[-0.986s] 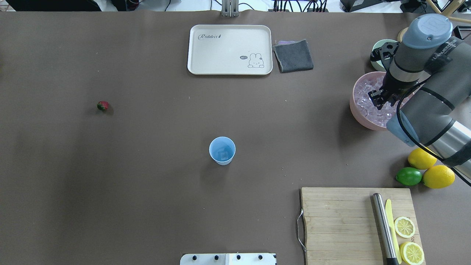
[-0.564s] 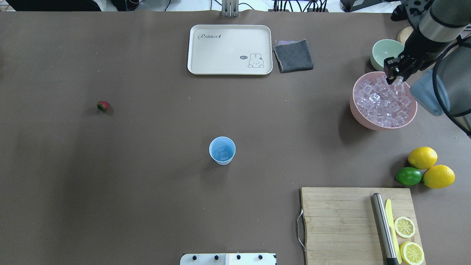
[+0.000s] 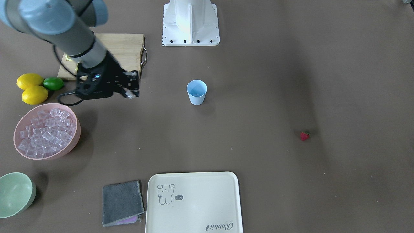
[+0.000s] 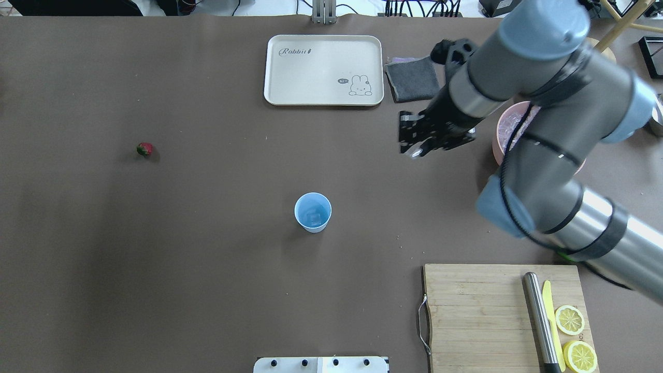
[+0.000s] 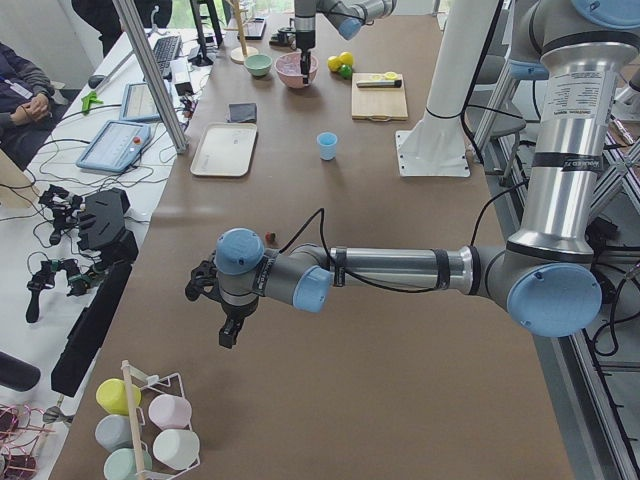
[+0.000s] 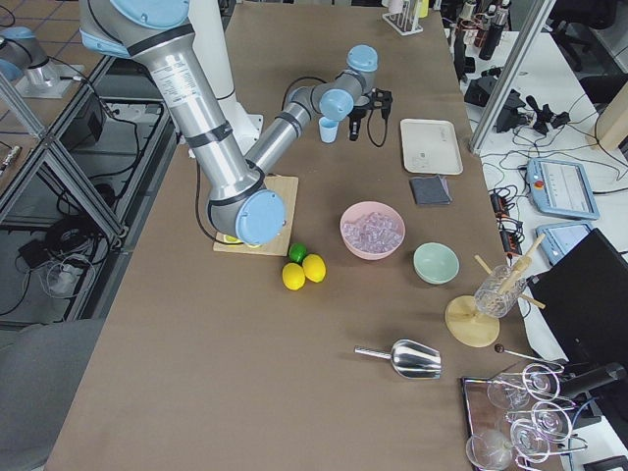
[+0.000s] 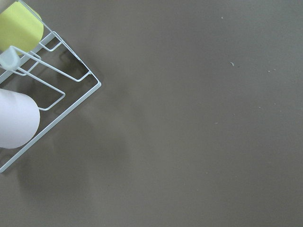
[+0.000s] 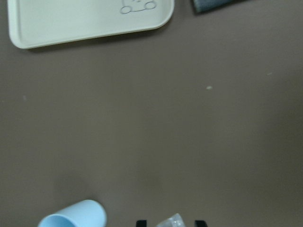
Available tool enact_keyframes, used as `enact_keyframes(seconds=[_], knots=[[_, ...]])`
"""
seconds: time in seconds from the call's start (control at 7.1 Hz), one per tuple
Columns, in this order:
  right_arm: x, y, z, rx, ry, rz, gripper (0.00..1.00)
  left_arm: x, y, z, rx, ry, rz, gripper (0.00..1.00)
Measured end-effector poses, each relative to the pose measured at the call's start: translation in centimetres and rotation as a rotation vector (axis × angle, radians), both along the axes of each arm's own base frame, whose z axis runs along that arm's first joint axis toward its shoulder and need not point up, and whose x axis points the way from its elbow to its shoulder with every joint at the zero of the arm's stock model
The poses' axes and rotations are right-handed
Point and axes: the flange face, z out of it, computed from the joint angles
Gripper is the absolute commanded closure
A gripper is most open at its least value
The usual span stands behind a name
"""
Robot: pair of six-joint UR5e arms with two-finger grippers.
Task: Put ice and strawberries in cup
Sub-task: 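Carry the ice cube with the right gripper over the light-blue cup, then open the right gripper to drop the ice cube into the cup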
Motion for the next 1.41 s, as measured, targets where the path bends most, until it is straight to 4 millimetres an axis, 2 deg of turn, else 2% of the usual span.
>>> enact_keyframes(seconds=[0.14, 0.28, 0.42, 0.56, 0.85, 0.99, 1.13, 1.41], knots=[[-5.8, 3.2, -4.3, -0.017, -0.033, 0.041, 1.00, 0.0, 0.0, 0.1, -0.002, 0.000, 0.000, 0.02], [-9.8, 6.0, -7.1, -0.024, -0.025, 0.060, 1.00, 0.0, 0.0, 0.3, -0.004, 0.000, 0.001, 0.02], [-12.6, 7.5, -7.8, -0.024, 0.001, 0.070, 1.00, 0.0, 0.1, 0.5, -0.008, -0.001, 0.001, 0.02], [-14.1, 7.8, -7.4, -0.024, 0.024, 0.076, 1.00, 0.0, 0.2, 0.7, -0.011, -0.001, 0.000, 0.02], [-14.6, 7.0, -6.4, -0.025, 0.050, 0.086, 1.00, 0.0, 0.3, 0.8, -0.013, -0.001, 0.001, 0.02], [-14.5, 6.7, -5.7, -0.024, 0.060, 0.089, 0.63, 0.0, 0.2, 0.7, -0.011, -0.001, 0.002, 0.02], [-14.5, 6.7, -5.0, -0.028, 0.072, 0.088, 0.02, 0.0, 0.1, 0.6, -0.010, -0.001, 0.002, 0.02], [-14.9, 7.0, -4.1, -0.045, 0.089, 0.089, 0.01, 0.3, -0.2, 0.3, -0.005, -0.001, 0.005, 0.02]])
